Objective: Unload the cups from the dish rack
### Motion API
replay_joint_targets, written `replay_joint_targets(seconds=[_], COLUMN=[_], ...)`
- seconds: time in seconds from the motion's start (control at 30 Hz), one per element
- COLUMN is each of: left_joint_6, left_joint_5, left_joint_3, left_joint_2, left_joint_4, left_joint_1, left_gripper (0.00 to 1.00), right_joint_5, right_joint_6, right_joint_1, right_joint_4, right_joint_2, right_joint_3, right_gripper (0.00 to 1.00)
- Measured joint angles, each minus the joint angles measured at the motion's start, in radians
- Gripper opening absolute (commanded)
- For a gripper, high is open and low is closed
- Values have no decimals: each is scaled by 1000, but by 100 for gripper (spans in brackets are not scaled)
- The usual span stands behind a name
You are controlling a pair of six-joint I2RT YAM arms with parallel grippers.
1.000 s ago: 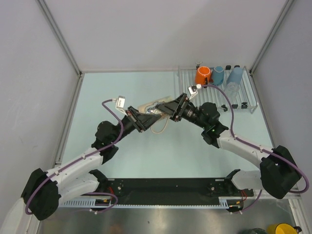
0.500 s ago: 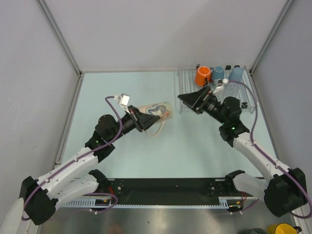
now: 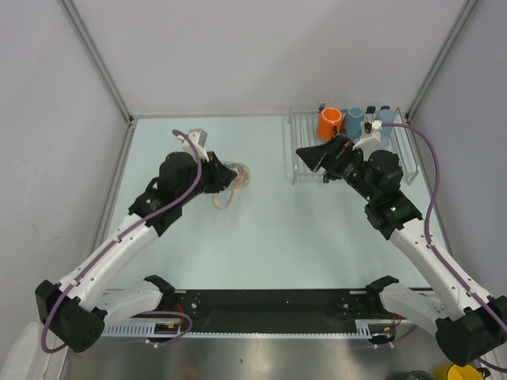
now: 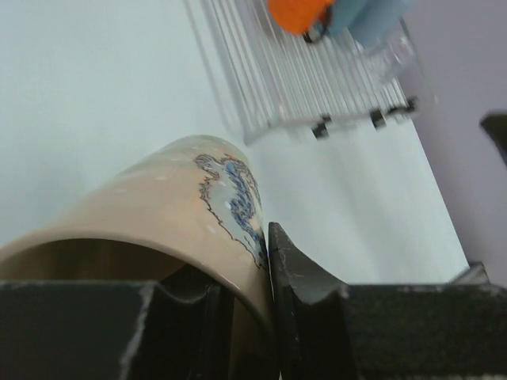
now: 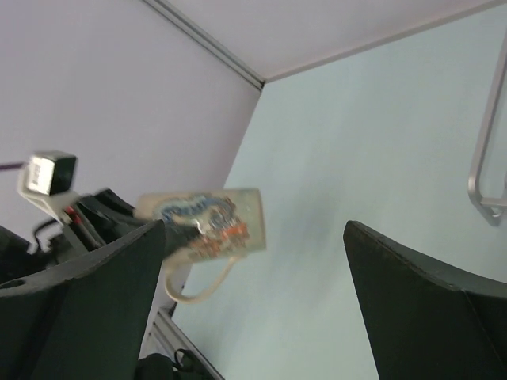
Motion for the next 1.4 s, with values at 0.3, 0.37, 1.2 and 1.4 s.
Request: replay_joint_targets(seconds=[0.3,0.37,1.2,1.4], left_joint_6=[114,132,187,188], left_joint_5=[-182,-209,-357,-339], left_joint_3=[296,325,914,981], left_joint_2=[174,204,873,1041], left_joint_4=[-189,-228,-594,-639], left_joint_1=[74,81,451,505], left_gripper=[0,0,1,0], right_joint_5=[91,98,164,198], right_joint_6=[-92,-100,-159,-188], right_joint_1=[35,35,57,64], right_joint_4=[-140,-150,-259,-305], right_joint_2=[0,0,74,85], right_joint_3=[14,14,11,19], right_gripper=[100,100,100,100])
